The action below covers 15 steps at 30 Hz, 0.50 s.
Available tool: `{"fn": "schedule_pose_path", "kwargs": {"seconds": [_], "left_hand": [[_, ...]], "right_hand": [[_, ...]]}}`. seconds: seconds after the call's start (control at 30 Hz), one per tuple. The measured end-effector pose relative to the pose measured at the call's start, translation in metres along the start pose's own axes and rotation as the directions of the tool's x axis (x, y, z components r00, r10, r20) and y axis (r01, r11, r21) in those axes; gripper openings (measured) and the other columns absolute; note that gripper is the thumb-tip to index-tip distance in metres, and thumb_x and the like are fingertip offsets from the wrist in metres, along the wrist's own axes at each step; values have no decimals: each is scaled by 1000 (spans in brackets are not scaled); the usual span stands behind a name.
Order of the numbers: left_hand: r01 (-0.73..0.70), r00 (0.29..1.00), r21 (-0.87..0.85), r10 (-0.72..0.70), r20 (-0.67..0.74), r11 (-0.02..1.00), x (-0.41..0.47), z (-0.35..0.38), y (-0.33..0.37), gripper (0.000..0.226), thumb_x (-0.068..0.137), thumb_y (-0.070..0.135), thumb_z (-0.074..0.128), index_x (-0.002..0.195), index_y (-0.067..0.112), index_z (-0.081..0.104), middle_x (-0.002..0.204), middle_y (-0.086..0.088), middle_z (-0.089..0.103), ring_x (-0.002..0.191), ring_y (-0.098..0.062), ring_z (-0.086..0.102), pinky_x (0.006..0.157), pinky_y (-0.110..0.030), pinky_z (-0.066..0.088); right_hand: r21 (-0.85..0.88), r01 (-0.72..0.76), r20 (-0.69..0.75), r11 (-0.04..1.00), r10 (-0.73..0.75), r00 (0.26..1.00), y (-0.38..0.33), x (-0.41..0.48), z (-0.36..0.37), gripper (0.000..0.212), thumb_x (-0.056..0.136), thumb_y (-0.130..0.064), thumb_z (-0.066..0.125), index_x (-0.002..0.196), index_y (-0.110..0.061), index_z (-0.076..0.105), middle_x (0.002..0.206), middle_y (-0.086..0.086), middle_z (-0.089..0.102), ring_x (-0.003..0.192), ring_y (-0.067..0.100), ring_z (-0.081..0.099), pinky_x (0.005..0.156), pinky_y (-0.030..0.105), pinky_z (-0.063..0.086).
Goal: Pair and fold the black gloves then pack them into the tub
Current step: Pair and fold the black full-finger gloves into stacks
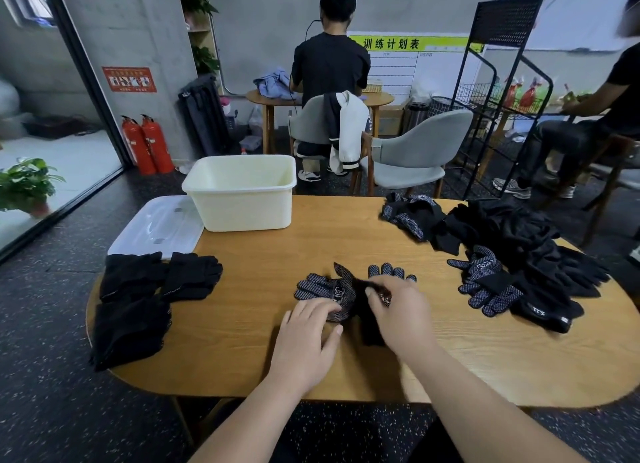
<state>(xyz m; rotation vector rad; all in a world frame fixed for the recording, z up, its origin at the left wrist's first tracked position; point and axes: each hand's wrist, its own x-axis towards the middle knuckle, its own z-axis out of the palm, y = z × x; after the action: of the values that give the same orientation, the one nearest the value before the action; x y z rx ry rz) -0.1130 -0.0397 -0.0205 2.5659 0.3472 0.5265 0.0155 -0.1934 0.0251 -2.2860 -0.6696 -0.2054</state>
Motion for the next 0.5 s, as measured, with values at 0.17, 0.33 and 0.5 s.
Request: {"fn": "schedule_pose_path", "kwargs": {"seconds": [0.17, 0.33, 0.5], "left_hand": [[-224, 972, 154, 210, 102, 962, -4, 5, 9, 43, 103, 49, 45, 140, 32, 56, 145, 18, 45, 140, -6, 36, 113, -34, 36], [-285, 942, 243, 224, 250, 927, -1, 6, 12, 57, 104, 57, 35, 155, 32, 43, 161, 15, 31, 152, -10, 20, 124, -37, 24], [-374, 896, 267, 271, 352, 888, 5, 11, 9, 63, 106, 62, 31, 163, 35, 34, 172, 18, 19, 161, -11, 1, 130, -37, 6]], "right_hand": [[48, -13, 134, 999, 6, 991, -2, 40, -56, 10, 99, -28, 72, 108, -30, 76, 90, -11, 74, 80, 4, 66, 69, 24, 53], [20, 83, 251, 996, -85, 964, -14, 58, -109, 15, 92, -31, 80, 106, -37, 78, 90, -20, 75, 85, -3, 68, 83, 25, 57], [114, 161, 446, 980, -195, 874, -24, 67, -146, 12, 92, -30, 80, 103, -36, 78, 97, -20, 77, 93, 2, 71, 90, 29, 58]]}}
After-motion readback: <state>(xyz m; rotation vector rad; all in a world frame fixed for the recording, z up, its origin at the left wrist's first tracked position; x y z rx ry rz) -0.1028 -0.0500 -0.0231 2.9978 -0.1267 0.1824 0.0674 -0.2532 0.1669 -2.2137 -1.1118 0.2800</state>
